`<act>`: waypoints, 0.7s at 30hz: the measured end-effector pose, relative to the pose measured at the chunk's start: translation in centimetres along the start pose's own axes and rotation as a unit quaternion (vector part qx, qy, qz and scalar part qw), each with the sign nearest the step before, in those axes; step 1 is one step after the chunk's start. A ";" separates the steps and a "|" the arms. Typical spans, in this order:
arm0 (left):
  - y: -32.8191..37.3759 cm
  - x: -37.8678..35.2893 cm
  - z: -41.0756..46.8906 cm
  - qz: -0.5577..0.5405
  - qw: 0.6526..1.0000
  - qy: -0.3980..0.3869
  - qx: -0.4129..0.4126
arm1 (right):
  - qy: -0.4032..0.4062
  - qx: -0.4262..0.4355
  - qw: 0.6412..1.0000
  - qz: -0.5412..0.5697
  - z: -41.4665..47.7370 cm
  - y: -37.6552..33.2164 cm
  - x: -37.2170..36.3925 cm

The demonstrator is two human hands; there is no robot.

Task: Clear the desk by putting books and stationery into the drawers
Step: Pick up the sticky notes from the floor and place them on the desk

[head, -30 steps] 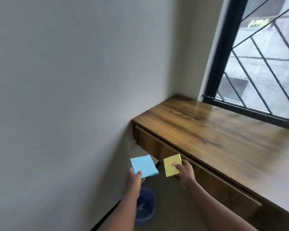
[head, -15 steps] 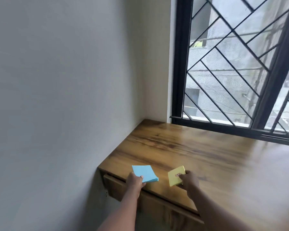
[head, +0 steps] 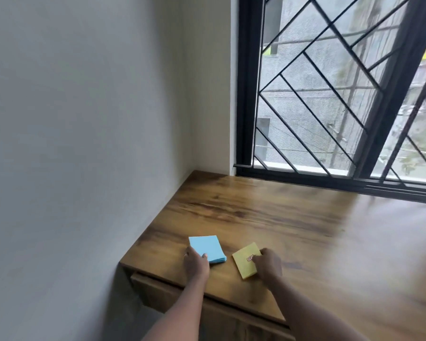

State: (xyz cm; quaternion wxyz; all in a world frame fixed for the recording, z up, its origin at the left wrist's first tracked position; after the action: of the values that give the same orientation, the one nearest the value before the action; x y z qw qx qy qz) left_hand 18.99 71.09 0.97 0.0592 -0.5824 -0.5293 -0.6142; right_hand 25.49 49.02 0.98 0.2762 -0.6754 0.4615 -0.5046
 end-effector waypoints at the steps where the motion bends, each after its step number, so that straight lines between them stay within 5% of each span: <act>1: 0.1 -0.1 0.0 0.018 1.000 0.001 0.001 | 0.003 0.005 0.999 -0.031 -0.3 -0.4 0.3; 9: -0.5 -0.9 -0.8 0.100 0.994 0.028 -0.024 | -0.011 0.024 0.992 -0.121 -1.0 0.3 0.6; 18: -3.5 -2.2 -7.7 0.067 0.994 0.081 -0.034 | -0.047 0.147 0.982 -0.112 -6.0 1.4 0.7; 21: -5.6 -2.9 -12.1 0.061 0.992 0.114 -0.013 | -0.091 0.234 0.946 -0.204 -10.0 2.7 1.1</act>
State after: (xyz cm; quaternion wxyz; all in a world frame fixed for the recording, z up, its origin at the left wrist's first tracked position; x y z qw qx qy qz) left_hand 8.19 63.26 -1.63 0.1490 -0.5409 -0.4745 -0.6783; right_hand 15.25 47.81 2.56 0.3587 -0.7142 0.1559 -0.5804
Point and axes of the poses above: each hand's wrist, its own z-axis towards the middle knuckle, its own x-axis out of the back of the hand, y = z × x, the point moved 7 cm from there along z, towards the middle knuckle, and after that the axes turned 10 degrees about z, right-handed, at the moved point
